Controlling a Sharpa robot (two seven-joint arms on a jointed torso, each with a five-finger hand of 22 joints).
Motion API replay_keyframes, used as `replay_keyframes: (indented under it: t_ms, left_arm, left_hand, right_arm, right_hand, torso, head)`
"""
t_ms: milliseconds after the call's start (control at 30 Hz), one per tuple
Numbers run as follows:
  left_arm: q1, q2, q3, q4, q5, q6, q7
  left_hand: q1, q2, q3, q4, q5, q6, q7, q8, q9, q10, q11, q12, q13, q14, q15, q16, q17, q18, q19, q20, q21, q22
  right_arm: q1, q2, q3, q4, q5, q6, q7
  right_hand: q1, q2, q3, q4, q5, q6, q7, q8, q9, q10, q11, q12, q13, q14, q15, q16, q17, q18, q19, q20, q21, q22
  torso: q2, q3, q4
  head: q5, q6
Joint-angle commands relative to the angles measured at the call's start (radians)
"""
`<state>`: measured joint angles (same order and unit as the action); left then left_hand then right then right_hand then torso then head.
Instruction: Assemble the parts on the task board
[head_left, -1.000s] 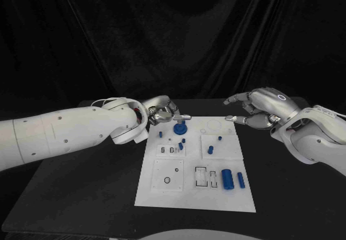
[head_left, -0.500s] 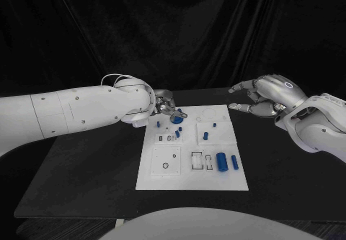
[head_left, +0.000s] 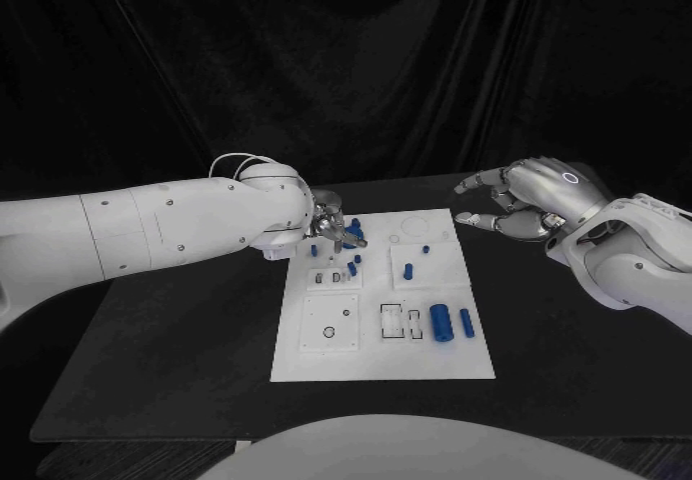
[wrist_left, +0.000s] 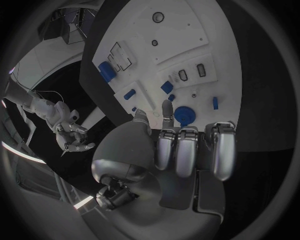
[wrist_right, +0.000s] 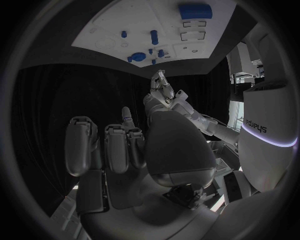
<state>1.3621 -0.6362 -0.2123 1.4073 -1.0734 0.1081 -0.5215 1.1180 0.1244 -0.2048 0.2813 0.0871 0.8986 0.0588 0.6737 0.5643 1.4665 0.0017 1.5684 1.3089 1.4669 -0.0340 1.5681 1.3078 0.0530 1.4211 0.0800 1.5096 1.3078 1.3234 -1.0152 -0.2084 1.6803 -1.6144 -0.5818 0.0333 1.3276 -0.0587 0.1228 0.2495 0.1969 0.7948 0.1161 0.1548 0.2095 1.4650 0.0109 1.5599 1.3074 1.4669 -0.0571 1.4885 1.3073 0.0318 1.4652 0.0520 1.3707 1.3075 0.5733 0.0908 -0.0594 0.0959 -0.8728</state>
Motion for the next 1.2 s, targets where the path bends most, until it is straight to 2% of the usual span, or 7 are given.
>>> replay_keyframes:
  t_ms: [33, 100, 200, 333, 467, 500, 1200]
  left_arm:
    - [-0.01, 0.008, 0.001, -0.012, -0.007, 0.055, -0.029]
    - [-0.015, 0.012, 0.001, -0.019, -0.007, 0.055, -0.029]
    - [-0.022, 0.019, 0.001, -0.03, -0.007, 0.056, -0.025]
    - [-0.031, 0.027, 0.001, -0.041, -0.007, 0.054, -0.018]
    - [-0.037, 0.032, 0.001, -0.051, -0.007, 0.053, -0.015]
    - [-0.039, 0.033, 0.001, -0.055, -0.007, 0.052, -0.014]
    - [-0.069, 0.073, 0.001, -0.113, -0.007, 0.063, 0.031]
  left_hand:
    - [-0.001, 0.006, 0.006, -0.001, 0.006, -0.001, -0.003, -0.004, 0.002, 0.104, -0.006, 0.002, 0.262, 0.104, -0.008, 0.003, 0.263, -0.011, 0.0, -0.007, -0.004, 0.121]
    - [-0.001, 0.007, 0.008, -0.002, 0.007, -0.001, -0.003, -0.005, 0.004, 0.104, -0.006, 0.002, 0.262, 0.104, -0.009, 0.003, 0.263, -0.011, 0.001, -0.008, -0.004, 0.121]
    - [0.0, 0.008, 0.01, -0.003, 0.011, -0.001, -0.003, -0.012, 0.007, 0.104, -0.007, 0.002, 0.262, 0.104, -0.01, 0.003, 0.263, -0.01, -0.001, -0.009, -0.006, 0.118]
    - [0.003, 0.006, 0.014, -0.007, 0.012, -0.001, -0.002, -0.041, 0.009, 0.104, -0.006, 0.002, 0.262, 0.104, -0.01, 0.003, 0.263, -0.007, -0.012, -0.011, -0.014, 0.107]
    - [0.004, 0.005, 0.016, -0.008, 0.012, 0.001, -0.001, -0.052, 0.009, 0.104, -0.006, 0.002, 0.262, 0.104, -0.01, 0.003, 0.263, -0.007, -0.012, -0.011, -0.015, 0.106]
    - [0.004, 0.005, 0.016, -0.008, 0.012, 0.001, -0.001, -0.052, 0.009, 0.104, -0.006, 0.002, 0.262, 0.104, -0.01, 0.003, 0.263, -0.007, -0.012, -0.011, -0.015, 0.106]
    - [0.019, 0.013, 0.037, -0.021, 0.029, 0.025, -0.002, -0.105, 0.019, 0.104, -0.006, 0.002, 0.262, 0.104, -0.01, 0.003, 0.263, -0.003, -0.027, -0.011, -0.029, 0.091]
  right_arm:
    - [-0.005, 0.002, 0.001, -0.004, -0.008, 0.007, -0.02]
    - [-0.006, 0.002, 0.001, -0.005, -0.008, 0.009, -0.019]
    - [-0.008, 0.003, 0.001, -0.007, -0.008, 0.012, -0.018]
    - [-0.01, 0.004, 0.001, -0.009, -0.008, 0.011, -0.015]
    - [-0.011, 0.006, 0.001, -0.01, -0.008, 0.01, -0.013]
    - [-0.011, 0.007, 0.001, -0.011, -0.008, 0.011, -0.013]
    - [-0.021, 0.016, 0.001, -0.023, -0.008, 0.018, -0.009]
  right_hand:
    - [-0.002, 0.01, 0.002, -0.008, 0.01, 0.006, 0.002, -0.003, -0.003, 0.079, 0.006, -0.007, 0.22, 0.073, 0.006, -0.004, 0.106, 0.017, 0.016, 0.006, -0.007, 0.198]
    - [-0.002, 0.011, 0.002, -0.008, 0.012, 0.006, 0.002, -0.004, -0.003, 0.077, 0.006, -0.008, 0.217, 0.073, 0.006, -0.004, 0.105, 0.017, 0.015, 0.006, -0.007, 0.198]
    - [-0.002, 0.011, 0.002, -0.008, 0.012, 0.006, 0.002, -0.004, -0.003, 0.077, 0.006, -0.008, 0.217, 0.073, 0.006, -0.004, 0.105, 0.017, 0.015, 0.006, -0.007, 0.198]
    - [-0.003, 0.012, 0.002, -0.009, 0.016, 0.007, 0.002, -0.004, -0.005, 0.072, 0.006, -0.012, 0.208, 0.073, 0.006, -0.005, 0.104, 0.017, 0.015, 0.006, -0.009, 0.198]
    - [-0.005, 0.015, 0.002, -0.008, 0.022, 0.008, 0.002, -0.006, -0.007, 0.069, 0.006, -0.014, 0.203, 0.072, 0.006, -0.005, 0.104, 0.017, 0.015, 0.006, -0.008, 0.198]
    - [-0.005, 0.015, 0.002, -0.008, 0.022, 0.008, 0.002, -0.006, -0.007, 0.069, 0.006, -0.014, 0.203, 0.072, 0.006, -0.005, 0.104, 0.017, 0.015, 0.006, -0.008, 0.198]
    - [-0.007, 0.019, 0.003, -0.008, 0.029, 0.01, 0.002, -0.007, -0.009, 0.058, 0.006, -0.022, 0.186, 0.072, 0.006, -0.006, 0.102, 0.018, 0.014, 0.006, -0.011, 0.197]
  torso:
    - [0.002, 0.0018, -0.0024]
    - [0.0, 0.0004, -0.0021]
    - [-0.003, 0.0005, -0.0015]
    - [-0.007, 0.002, 0.0004]
    - [-0.008, 0.0022, -0.0008]
    - [-0.007, 0.0034, -0.0025]
    - [-0.01, 0.0049, -0.0033]
  head:
    - [0.004, 0.0]
    - [0.005, 0.0]
    - [0.006, 0.0]
    - [0.006, 0.0]
    - [0.014, 0.0]
    - [0.018, 0.0]
    - [0.017, 0.0]
